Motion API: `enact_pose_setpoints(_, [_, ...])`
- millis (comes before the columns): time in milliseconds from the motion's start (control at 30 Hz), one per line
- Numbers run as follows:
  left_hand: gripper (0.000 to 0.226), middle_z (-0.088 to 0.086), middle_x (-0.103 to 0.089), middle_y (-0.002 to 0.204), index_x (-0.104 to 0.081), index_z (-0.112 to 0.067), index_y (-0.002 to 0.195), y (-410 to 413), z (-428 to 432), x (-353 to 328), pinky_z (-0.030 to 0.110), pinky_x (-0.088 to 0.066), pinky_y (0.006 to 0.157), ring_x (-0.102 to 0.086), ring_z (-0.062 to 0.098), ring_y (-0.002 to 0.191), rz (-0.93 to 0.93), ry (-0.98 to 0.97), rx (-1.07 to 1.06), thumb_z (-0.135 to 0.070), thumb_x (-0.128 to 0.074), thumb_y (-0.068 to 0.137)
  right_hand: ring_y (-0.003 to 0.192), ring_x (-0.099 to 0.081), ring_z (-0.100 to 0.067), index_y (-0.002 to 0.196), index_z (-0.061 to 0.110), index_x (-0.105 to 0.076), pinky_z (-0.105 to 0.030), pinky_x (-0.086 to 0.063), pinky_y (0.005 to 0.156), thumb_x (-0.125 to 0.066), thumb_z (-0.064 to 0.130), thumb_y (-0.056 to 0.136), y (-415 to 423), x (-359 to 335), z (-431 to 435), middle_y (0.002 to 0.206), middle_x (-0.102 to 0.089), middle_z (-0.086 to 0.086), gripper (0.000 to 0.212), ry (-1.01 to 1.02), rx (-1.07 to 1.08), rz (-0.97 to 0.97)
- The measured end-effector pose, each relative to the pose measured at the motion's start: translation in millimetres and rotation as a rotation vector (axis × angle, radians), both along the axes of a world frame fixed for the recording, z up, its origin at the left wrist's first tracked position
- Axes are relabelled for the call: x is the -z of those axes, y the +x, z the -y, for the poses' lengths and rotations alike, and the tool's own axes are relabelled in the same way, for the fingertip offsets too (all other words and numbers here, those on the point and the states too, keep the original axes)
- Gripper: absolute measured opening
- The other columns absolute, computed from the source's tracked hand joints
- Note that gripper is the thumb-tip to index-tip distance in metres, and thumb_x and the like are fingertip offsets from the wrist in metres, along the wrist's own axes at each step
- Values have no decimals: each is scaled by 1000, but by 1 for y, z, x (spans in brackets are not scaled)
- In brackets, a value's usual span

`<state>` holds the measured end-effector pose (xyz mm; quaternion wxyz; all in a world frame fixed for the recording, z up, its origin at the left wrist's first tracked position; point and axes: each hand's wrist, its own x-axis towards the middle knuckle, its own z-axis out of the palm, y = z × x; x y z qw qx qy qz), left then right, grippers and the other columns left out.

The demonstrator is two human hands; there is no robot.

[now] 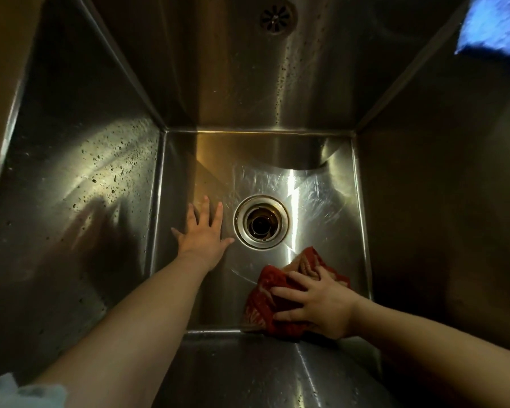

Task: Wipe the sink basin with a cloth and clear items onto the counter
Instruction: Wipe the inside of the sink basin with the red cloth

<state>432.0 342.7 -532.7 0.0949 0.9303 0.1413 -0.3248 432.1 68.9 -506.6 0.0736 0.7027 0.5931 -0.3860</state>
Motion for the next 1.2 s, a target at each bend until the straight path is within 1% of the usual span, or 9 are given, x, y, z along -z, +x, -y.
enact_pose_setpoints(100, [82,-2,29,153,15,-33,146,-1,1,0,71,-13,103,21,34,141,4,9,0,-58,-40,91,142,4,-37,140,54,-8,-73,-13,99,-39,52,91,6,0,10,157,5,9,58,-27,120,90])
enact_pose_setpoints(300, [82,-3,30,153,16,-34,146,-1,1,2,71,-13,103,22,34,140,5,7,-4,-58,-40,91,139,-10,-30,140,54,-5,-64,-29,99,-37,60,87,38,0,14,156,0,8,62,-83,747,335])
enact_pose_setpoints(400, [82,-3,29,153,16,-33,146,-1,2,2,71,-14,103,21,34,141,4,17,4,-58,-40,90,138,-11,-30,139,55,-5,-67,-21,101,-29,73,78,36,0,11,156,-3,7,69,-68,814,371])
enact_pose_setpoints(500, [83,-2,29,153,17,-34,145,-1,2,2,71,-14,104,21,34,141,5,22,3,-58,-40,90,143,1,-32,142,50,-2,-74,10,98,-19,80,71,35,0,8,158,0,1,79,-40,713,455])
enact_pose_setpoints(567, [83,-2,29,153,17,-34,145,-1,1,2,71,-14,105,21,34,141,5,23,5,-58,-41,90,143,11,-33,143,48,9,-74,16,97,-18,81,71,42,-1,9,158,6,-3,84,-1,569,454])
enact_pose_setpoints(800, [83,-1,27,154,16,-33,146,0,4,-1,69,-14,105,20,35,141,-3,29,5,-57,-41,91,142,19,-27,137,55,19,-64,-13,109,-39,65,76,60,-7,29,155,23,4,85,3,395,185])
enact_pose_setpoints(933, [83,-1,27,154,15,-33,146,1,5,-4,69,-13,105,20,35,141,-13,20,-8,-55,-42,91,143,2,-33,141,50,10,-57,-27,105,-32,71,74,53,-10,31,158,11,-4,83,9,379,205])
enact_pose_setpoints(1067, [83,-1,27,154,17,-33,146,1,5,-5,69,-13,106,21,35,141,-22,24,-9,-55,-42,91,128,-28,-43,143,43,-9,-47,-46,86,-36,73,72,38,-14,38,150,-18,-19,81,10,243,157])
enact_pose_setpoints(1200, [82,-1,28,154,16,-33,146,2,5,-6,69,-14,105,21,34,141,-29,24,-10,-55,-41,92,118,-37,-47,141,42,-17,-54,-42,89,-39,67,75,28,-13,35,143,-28,-22,73,18,83,91])
